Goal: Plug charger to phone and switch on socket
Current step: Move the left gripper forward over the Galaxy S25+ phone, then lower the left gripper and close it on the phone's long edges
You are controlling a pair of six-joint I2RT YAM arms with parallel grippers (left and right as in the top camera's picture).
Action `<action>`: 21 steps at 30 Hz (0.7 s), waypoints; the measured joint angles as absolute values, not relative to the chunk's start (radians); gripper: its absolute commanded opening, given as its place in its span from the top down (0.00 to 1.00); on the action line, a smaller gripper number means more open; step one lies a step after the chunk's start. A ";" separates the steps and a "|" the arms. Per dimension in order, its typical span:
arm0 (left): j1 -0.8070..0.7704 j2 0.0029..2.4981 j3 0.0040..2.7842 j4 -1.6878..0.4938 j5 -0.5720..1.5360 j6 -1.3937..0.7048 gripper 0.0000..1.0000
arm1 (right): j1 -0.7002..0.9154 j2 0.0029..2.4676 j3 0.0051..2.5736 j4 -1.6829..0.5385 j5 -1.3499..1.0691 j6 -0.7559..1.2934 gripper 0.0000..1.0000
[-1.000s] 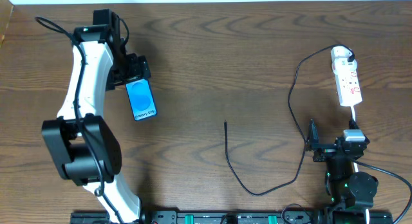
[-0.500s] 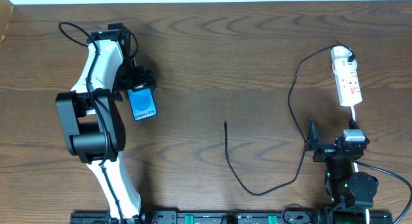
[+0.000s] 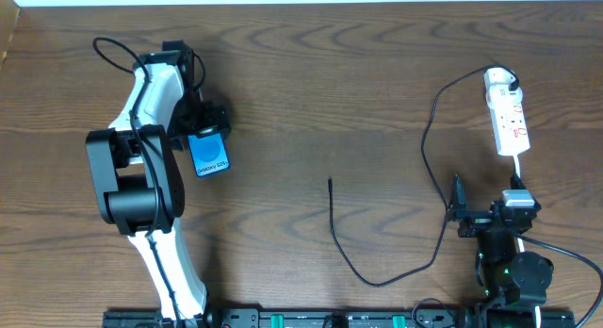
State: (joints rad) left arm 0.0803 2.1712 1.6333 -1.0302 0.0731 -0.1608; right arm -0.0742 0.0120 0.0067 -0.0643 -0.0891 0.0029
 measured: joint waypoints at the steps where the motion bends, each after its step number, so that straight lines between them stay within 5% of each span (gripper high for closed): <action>1: 0.080 2.171 1.626 -1.027 0.073 -0.161 0.02 | -0.074 0.012 0.007 -0.065 -0.089 0.003 0.01; 21: 0.080 2.171 1.610 -0.989 0.073 -0.161 0.02 | -0.074 0.012 0.007 -0.064 -0.089 0.003 0.01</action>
